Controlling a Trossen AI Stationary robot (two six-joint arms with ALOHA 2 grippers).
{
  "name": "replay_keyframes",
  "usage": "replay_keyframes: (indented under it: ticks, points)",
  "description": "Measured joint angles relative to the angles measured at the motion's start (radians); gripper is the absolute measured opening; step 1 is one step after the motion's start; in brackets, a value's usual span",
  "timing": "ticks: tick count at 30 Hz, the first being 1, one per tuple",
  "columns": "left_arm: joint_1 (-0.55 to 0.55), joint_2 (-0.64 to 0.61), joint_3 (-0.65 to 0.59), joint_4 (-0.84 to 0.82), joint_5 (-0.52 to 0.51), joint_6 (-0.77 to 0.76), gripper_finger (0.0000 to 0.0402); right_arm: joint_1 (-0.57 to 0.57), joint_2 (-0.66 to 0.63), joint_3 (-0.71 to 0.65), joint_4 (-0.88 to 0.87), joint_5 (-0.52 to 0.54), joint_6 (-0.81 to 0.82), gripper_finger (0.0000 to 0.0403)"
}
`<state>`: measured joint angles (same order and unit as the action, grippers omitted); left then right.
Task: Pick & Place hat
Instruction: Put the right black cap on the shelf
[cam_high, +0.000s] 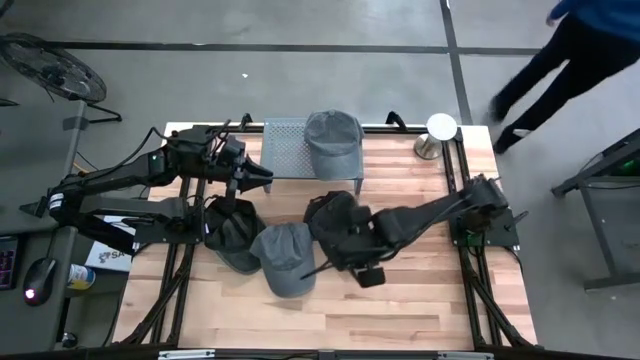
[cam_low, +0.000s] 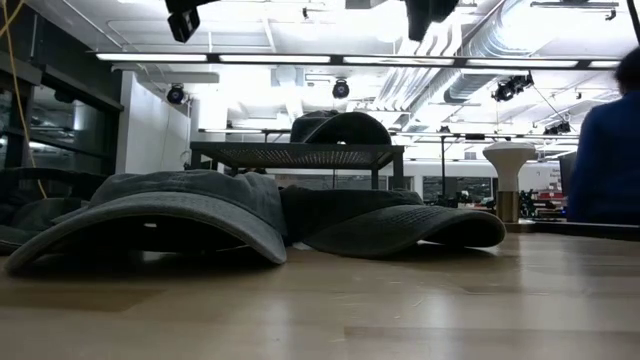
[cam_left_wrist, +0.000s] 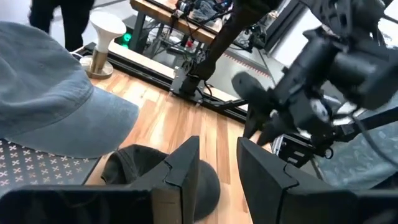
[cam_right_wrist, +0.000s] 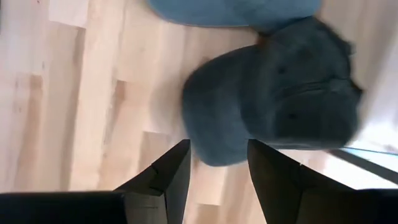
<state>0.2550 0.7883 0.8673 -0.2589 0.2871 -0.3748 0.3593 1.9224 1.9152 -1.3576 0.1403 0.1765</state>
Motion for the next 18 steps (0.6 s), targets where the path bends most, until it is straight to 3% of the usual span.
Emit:
replay_keyframes:
  ticks: [9, 18]
  points:
    - [0.000, 0.000, 0.000, -0.081, 0.014, 0.021, 0.0108, 0.084, 0.099, 0.000, 0.054, -0.046, 0.087, 0.0151]
    - [0.000, 0.000, 0.000, -0.089, 0.063, 0.073, 0.0108, 0.167, 0.144, 0.000, 0.063, 0.057, 0.061, 0.0155]
